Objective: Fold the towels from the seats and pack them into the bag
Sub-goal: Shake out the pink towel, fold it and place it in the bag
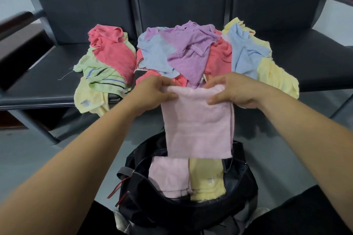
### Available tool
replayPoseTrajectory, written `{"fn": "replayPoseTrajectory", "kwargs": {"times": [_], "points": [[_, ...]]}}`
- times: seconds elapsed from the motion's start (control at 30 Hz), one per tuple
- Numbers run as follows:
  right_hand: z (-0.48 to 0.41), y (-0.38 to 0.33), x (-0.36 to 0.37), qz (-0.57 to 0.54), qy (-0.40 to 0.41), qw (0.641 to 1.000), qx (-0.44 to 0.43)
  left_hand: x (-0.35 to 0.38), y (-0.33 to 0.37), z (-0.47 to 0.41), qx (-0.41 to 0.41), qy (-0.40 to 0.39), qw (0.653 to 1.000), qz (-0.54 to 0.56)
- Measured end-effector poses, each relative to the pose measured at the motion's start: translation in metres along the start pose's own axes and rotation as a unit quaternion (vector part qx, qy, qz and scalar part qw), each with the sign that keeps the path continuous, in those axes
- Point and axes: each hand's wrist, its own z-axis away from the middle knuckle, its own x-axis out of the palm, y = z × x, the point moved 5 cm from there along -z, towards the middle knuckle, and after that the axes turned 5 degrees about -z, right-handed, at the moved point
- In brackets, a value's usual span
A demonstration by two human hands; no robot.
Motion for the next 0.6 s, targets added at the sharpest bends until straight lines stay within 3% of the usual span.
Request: {"fn": "replayPoseTrajectory", "kwargs": {"times": [0.07, 0.13, 0.27, 0.4, 0.47, 0.53, 0.6], "points": [[0.000, -0.004, -0.001, 0.103, 0.051, 0.993, -0.028, 0.001, -0.002, -0.001, 0.006, 0.007, 1.000, 0.003], [-0.001, -0.005, -0.005, 0.066, 0.090, 0.993, -0.040, 0.004, -0.007, -0.003, 0.002, -0.004, 0.999, 0.035], [-0.005, 0.003, -0.014, -0.131, 0.103, 0.986, -0.011, 0.004, -0.014, -0.005, -0.042, 0.008, 0.968, 0.248], [-0.007, 0.016, -0.014, -0.345, 0.062, 0.936, 0.021, 0.009, -0.014, -0.008, -0.082, 0.020, 0.918, 0.387], [-0.006, 0.017, -0.013, -0.392, 0.021, 0.919, 0.021, 0.014, -0.015, -0.008, -0.091, -0.004, 0.899, 0.428], [-0.004, 0.021, -0.014, -0.374, -0.021, 0.927, 0.025, 0.017, -0.019, -0.008, -0.077, -0.020, 0.936, 0.343], [-0.005, 0.028, -0.015, -0.305, -0.025, 0.951, 0.038, 0.019, -0.020, -0.010, -0.046, -0.012, 0.984, 0.172]]}}
